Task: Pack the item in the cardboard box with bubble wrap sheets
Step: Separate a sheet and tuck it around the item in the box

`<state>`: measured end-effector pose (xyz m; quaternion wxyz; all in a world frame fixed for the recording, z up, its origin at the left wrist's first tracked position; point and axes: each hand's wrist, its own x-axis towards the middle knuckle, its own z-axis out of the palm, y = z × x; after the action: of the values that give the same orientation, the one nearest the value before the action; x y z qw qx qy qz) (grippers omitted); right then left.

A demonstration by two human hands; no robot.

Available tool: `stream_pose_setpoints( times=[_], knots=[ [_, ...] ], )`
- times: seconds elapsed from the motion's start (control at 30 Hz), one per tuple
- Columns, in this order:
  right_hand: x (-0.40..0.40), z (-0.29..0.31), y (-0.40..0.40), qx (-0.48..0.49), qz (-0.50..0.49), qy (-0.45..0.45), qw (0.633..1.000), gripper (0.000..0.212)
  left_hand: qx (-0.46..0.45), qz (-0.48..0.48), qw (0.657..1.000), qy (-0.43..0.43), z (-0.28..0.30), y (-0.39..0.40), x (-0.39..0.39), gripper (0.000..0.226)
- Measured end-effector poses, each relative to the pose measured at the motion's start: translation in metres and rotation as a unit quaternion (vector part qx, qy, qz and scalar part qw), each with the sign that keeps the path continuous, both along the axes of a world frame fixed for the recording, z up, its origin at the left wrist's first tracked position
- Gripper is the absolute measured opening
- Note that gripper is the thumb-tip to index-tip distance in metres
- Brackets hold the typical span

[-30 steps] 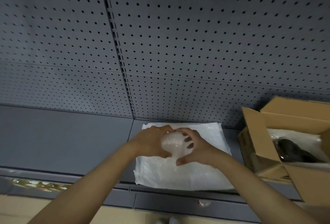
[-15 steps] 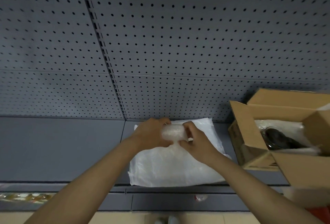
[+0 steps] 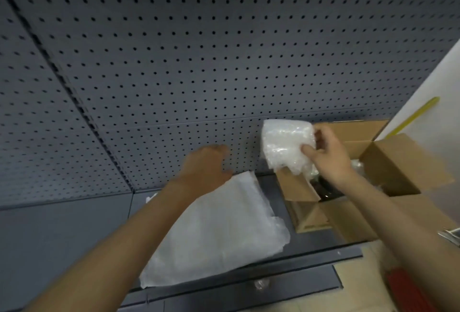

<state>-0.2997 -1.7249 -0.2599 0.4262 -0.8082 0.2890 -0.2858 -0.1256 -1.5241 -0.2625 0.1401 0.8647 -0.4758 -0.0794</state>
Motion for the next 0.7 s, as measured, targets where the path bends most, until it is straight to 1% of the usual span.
stream_pose_setpoints(
  times=[0.1, 0.2, 0.27, 0.33, 0.37, 0.43, 0.5, 0.6, 0.7],
  knots=[
    [-0.03, -0.002, -0.045, 0.003, -0.03, 0.015, 0.999, 0.024, -0.006, -0.014, 1.0, -0.009, -0.002, -0.036, -0.026, 0.046],
    [-0.061, -0.011, -0.086, -0.017, -0.045, 0.045, 0.998, 0.024, -0.013, -0.019, 0.999, -0.029, -0.012, -0.078, -0.058, 0.05],
    [-0.08, -0.012, -0.111, -0.037, -0.04, 0.066, 0.996, 0.024, 0.007, -0.01, 0.998, -0.057, -0.018, -0.108, -0.079, 0.048],
    [-0.1, -0.008, -0.135, -0.063, -0.021, 0.097, 0.993, 0.023, 0.046, 0.002, 0.996, -0.08, -0.023, -0.135, -0.098, 0.038],
    [-0.11, -0.003, -0.144, -0.091, -0.006, 0.129, 0.987, 0.022, 0.06, 0.009, 0.994, -0.087, -0.025, -0.148, -0.105, 0.033],
    [-0.127, 0.004, -0.164, -0.163, 0.017, 0.199, 0.966, 0.023, 0.074, 0.025, 0.993, -0.086, -0.03, -0.171, -0.117, 0.031],
    [-0.136, 0.003, -0.186, -0.226, 0.023, 0.249, 0.942, 0.035, 0.08, 0.037, 0.993, -0.074, -0.04, -0.188, -0.126, 0.039],
    [-0.138, -0.009, -0.221, -0.276, 0.04, 0.31, 0.909, 0.041, 0.114, 0.054, 0.989, -0.076, -0.051, -0.205, -0.137, 0.043],
    [-0.134, -0.015, -0.241, -0.341, 0.074, 0.371, 0.861, 0.042, 0.141, 0.069, 0.984, -0.086, -0.065, -0.215, -0.14, 0.046]
  ],
)
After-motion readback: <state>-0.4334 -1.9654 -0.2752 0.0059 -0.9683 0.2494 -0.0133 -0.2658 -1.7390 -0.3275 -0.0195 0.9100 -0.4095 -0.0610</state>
